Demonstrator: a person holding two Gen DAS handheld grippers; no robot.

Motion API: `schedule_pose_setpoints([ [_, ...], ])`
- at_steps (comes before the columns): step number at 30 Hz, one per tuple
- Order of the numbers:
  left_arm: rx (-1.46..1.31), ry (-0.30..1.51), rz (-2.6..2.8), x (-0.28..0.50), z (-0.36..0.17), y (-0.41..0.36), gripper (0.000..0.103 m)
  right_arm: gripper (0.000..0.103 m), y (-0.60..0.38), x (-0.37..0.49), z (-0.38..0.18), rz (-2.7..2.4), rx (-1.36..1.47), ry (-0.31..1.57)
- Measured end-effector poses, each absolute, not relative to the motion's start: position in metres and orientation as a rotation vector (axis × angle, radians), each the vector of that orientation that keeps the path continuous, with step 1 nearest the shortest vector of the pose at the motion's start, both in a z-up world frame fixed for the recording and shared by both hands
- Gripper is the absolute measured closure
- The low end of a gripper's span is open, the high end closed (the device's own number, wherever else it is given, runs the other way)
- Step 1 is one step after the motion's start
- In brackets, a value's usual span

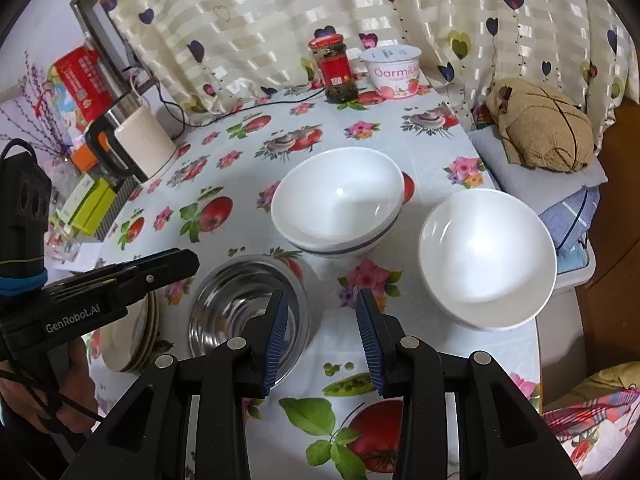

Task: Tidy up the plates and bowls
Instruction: 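Move both tools to the blue-rimmed white bowl and grip its rim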

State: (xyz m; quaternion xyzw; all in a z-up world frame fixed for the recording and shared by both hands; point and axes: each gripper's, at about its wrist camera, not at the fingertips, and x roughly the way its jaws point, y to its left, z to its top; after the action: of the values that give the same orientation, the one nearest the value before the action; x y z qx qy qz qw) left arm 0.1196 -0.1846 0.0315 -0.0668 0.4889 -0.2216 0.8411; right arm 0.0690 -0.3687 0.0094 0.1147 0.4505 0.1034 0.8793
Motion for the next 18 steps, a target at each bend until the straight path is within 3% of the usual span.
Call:
schedule_pose_setpoints([
  [18,-0.151,1.05,-0.48,0.15,0.027,-0.205,0.078,0.068,-0.387,0.092,0.014,0.182,0.248,0.913],
])
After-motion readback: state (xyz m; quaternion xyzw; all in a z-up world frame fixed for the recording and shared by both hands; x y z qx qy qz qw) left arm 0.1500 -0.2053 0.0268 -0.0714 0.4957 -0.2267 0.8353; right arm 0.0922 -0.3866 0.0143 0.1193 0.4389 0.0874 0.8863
